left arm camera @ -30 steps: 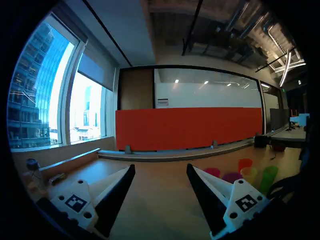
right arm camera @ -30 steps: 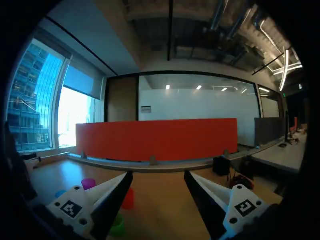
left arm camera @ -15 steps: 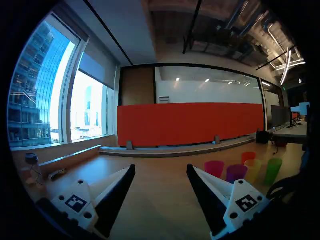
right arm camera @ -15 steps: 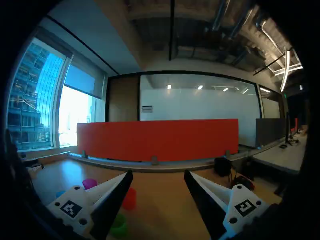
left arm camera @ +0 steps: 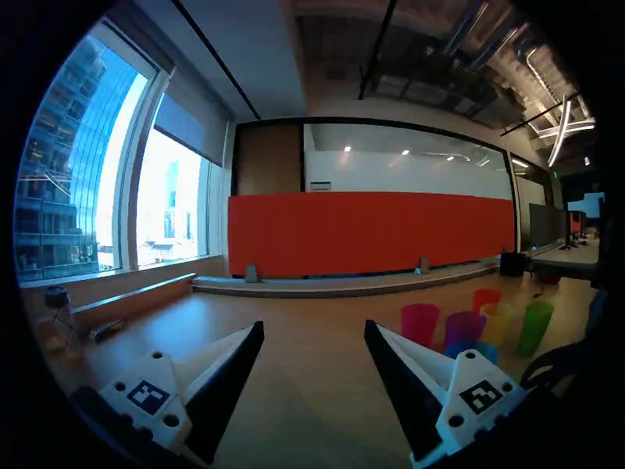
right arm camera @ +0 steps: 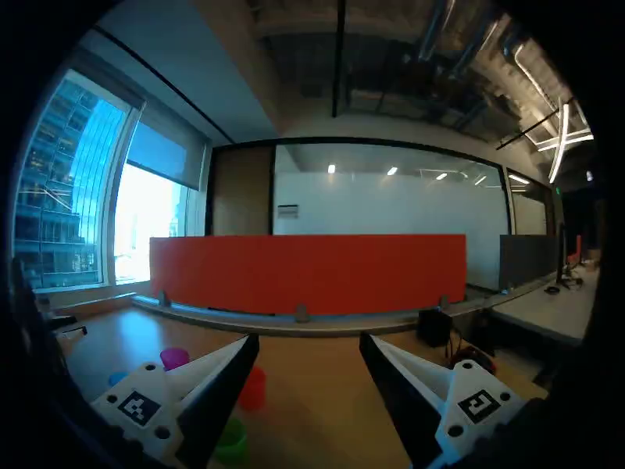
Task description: Pour water
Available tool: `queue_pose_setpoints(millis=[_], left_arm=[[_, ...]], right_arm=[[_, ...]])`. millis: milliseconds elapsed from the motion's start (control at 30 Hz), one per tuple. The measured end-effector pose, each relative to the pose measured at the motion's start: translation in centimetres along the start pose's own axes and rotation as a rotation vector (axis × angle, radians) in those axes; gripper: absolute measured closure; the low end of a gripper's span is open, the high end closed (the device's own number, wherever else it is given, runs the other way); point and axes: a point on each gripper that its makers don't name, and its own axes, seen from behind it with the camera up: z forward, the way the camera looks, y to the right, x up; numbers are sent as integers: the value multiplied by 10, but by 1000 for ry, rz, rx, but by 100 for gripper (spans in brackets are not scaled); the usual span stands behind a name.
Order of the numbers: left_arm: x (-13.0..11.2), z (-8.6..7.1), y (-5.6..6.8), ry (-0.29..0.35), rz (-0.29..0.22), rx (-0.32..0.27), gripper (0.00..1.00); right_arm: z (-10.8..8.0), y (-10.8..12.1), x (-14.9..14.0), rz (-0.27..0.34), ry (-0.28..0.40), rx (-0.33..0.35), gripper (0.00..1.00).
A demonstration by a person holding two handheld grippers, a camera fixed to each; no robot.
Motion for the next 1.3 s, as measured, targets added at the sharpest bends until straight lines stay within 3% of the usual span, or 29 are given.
queue_pose_setpoints(millis=[1300], left_arm=[[-13, 3, 1, -34, -9, -12, 4]], right_arm=[[-9, -4, 0, 2, 21, 21, 1]])
